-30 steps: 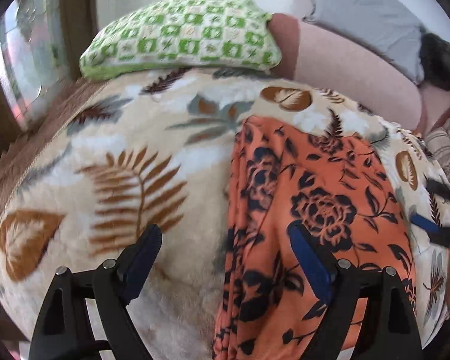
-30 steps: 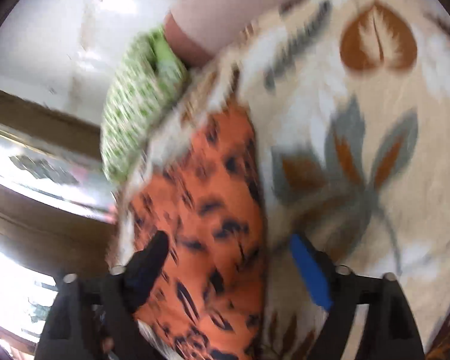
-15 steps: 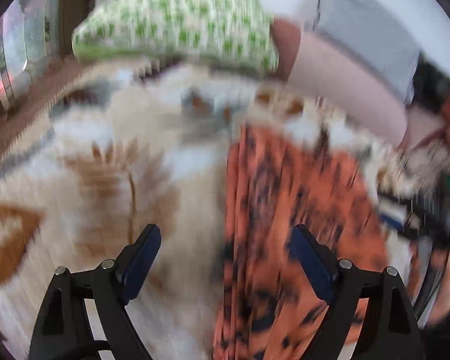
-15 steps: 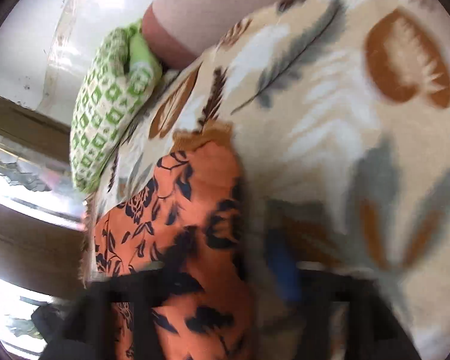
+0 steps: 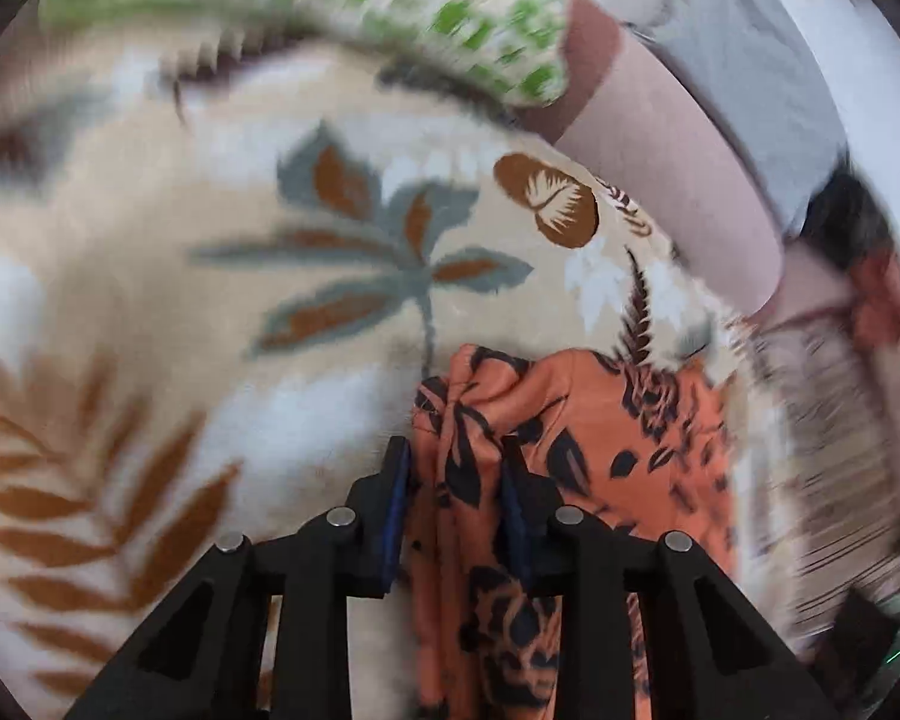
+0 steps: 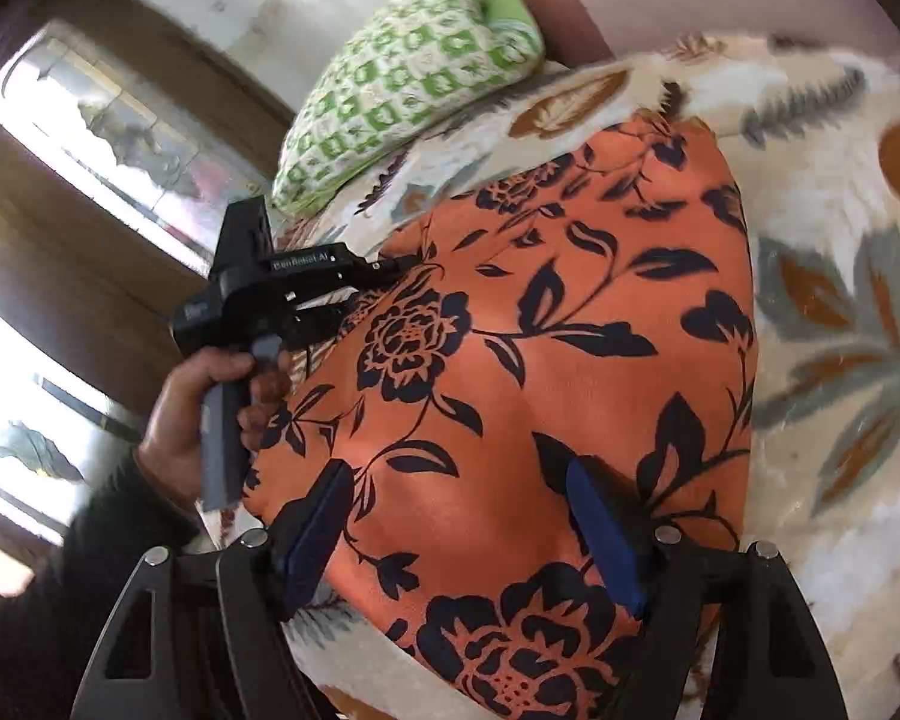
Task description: Fold small clothes
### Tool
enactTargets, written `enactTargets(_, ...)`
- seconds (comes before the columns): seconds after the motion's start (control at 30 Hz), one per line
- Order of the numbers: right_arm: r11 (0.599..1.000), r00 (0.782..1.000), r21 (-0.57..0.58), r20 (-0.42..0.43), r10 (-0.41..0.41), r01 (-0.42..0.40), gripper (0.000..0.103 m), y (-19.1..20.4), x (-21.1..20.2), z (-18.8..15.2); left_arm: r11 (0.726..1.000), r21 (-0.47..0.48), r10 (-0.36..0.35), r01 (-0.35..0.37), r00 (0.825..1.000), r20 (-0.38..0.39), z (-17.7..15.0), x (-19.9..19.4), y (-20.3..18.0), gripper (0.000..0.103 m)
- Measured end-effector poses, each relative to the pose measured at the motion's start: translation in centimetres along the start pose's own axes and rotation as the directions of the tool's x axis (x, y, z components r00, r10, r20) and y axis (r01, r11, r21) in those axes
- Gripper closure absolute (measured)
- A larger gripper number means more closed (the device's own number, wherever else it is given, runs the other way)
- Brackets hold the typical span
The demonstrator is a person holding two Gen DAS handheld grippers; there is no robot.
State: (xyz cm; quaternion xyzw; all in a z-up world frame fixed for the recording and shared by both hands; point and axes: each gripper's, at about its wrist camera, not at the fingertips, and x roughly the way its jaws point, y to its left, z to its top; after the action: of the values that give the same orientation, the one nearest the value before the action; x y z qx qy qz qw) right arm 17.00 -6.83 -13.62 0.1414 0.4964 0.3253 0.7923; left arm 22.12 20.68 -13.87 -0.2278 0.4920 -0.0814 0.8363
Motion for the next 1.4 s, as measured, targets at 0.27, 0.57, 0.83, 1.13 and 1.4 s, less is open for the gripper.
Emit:
enactTargets(0.27,0.99,0.998,0.125,0.023,0.062,-0.064,0.026,-1.7,-3.1,-1.1,0.996,0.083,0.003,-0.009,0.997,0.072,-7.4,-8.1,-3.1,0.029)
enactTargets(0.57,0.97,0.996,0.243,0.085,0.011,-0.031,0.022,-2.8,-8.2,-5.8,0.975,0.041,0.216,-0.217,0.976,0.014,-14.6,-7.6,-2.8,0.018)
enactTargets(0.83,0.986,0.992,0.167,0.125,-0.03,0.009,0.022,0.2,-10.4,-5.1,0.964,0.061,0.255,-0.261,0.963,0.09,-14.8,-9.6,-4.3,0.018)
enactTargets(1.13,0.96,0.997,0.277,-0.057,0.061,-0.043,0.012,-1.8,-3.1,-4.8,0.97,0.047,0.231,-0.237,0.967,0.106,-14.9,-10.6,-3.5,0.018)
enactTargets(1.4,0.962,0.988,0.272,0.15,-0.025,-0.017,0.012,-4.0,-10.0,-2.1,0.997,0.02,0.064,-0.068,0.982,0.178,-10.8,-11.3,-2.2,0.018)
